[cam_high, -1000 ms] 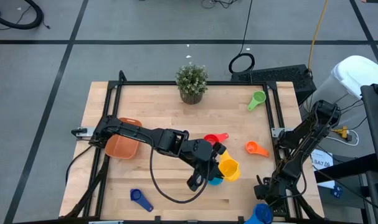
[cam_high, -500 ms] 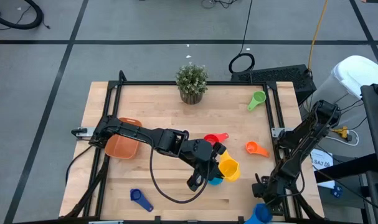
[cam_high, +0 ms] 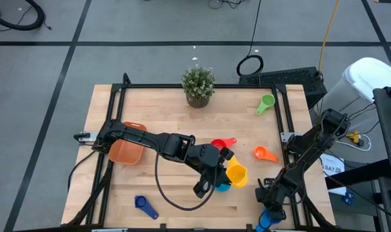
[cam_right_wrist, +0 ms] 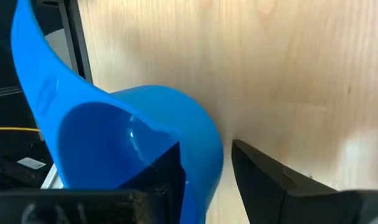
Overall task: Nest measuring cups in basket
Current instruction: Stack the yellow measuring cup on top of the blue measuring cup
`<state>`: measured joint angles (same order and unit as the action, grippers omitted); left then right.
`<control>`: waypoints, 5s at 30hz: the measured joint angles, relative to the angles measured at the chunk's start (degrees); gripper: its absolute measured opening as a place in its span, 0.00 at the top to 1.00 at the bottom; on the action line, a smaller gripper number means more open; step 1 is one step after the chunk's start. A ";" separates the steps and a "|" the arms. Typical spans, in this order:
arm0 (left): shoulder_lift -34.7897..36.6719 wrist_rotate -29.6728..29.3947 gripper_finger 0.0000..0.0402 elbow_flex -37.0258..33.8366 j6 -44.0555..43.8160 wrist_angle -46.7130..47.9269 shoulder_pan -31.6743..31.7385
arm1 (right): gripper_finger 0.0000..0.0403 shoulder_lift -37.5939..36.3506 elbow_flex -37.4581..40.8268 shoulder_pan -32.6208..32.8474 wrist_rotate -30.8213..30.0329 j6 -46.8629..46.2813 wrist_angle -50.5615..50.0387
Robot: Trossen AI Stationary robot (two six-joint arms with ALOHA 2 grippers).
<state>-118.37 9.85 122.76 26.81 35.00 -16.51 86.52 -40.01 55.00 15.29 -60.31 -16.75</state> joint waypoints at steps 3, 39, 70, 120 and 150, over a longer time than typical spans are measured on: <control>0.00 0.00 0.98 0.00 -0.09 -0.01 0.00 | 0.73 0.14 0.00 -0.74 -0.15 0.95 -1.14; 0.00 0.00 0.98 0.00 -0.58 0.06 0.07 | 0.84 -1.47 0.20 -23.84 -7.85 31.39 -0.98; 0.06 -2.81 0.98 0.04 -3.40 5.15 0.58 | 0.54 -31.89 0.11 -31.69 -17.05 40.22 -16.75; -15.15 -22.37 0.98 -0.09 -58.90 -11.76 0.54 | 0.54 -45.48 -10.29 -30.91 -33.45 60.19 -27.96; -17.44 -18.91 0.98 -0.02 -69.66 -13.65 0.35 | 0.54 -38.61 -10.27 -30.86 -8.76 57.31 -29.99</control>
<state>-135.81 -9.06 122.74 -42.85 21.35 -16.16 47.91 -50.28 24.14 6.54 -3.00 -46.74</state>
